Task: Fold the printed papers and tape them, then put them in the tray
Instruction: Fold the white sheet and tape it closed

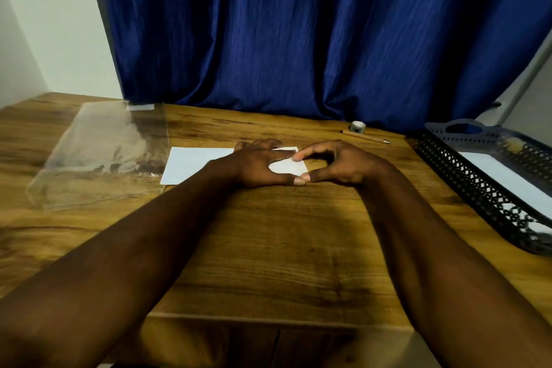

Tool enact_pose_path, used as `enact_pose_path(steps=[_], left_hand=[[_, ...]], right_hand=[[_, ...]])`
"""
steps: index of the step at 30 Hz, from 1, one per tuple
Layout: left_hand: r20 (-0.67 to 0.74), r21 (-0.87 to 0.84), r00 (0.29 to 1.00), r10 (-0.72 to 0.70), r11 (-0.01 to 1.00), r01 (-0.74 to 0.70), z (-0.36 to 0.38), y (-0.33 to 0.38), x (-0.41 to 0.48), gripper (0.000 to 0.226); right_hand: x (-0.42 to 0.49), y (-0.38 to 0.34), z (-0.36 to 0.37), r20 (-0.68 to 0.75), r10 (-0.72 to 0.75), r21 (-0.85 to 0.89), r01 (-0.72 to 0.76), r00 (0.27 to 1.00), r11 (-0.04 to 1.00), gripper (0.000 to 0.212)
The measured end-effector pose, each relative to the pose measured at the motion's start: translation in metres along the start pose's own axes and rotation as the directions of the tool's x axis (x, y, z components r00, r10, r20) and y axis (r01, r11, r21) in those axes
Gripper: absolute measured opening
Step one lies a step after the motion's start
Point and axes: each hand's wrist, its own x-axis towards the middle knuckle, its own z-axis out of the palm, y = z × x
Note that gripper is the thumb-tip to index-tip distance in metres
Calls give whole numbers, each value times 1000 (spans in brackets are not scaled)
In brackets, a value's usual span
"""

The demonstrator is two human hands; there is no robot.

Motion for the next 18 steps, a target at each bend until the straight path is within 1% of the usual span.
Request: enact_pose_path(steps=[3, 5, 7, 9, 11, 13, 14, 18], left_hand=[[13, -6, 1000, 8, 1000, -8, 3, -2, 0, 113], [-17, -37, 999, 31, 999, -32, 5, -4, 1, 109], [-108, -55, 990, 95, 993, -101, 3, -8, 2, 102], [-209, -16, 961, 181, 982, -189, -2, -10, 3, 92], [-246, 68, 937, 247, 969, -238, -9, -8, 2, 78], [-247, 99, 932, 264, 964, -247, -12, -1, 1, 68], [-236, 105, 937, 256, 966, -238, -13, 3, 0, 67], [-186, 139, 960, 210, 973, -186, -15, 12, -2, 71]], right_hand=[[-3, -4, -2, 22, 70, -79, -68, 997, 995, 55], [-6, -5, -2, 26, 108, -103, -104, 994, 989, 57], [-8, -8, -3, 39, 122, -108, -117, 992, 987, 62], [-8, -10, -1, 33, 112, -85, -108, 993, 990, 56], [-9, -12, 1, 6, 117, -59, -116, 993, 991, 49], [-10, -13, 2, -5, 122, -32, -122, 992, 992, 47], [-10, -14, 3, 1, 119, -20, -119, 993, 993, 47], [-10, -15, 1, 21, 120, -63, -118, 993, 991, 49]])
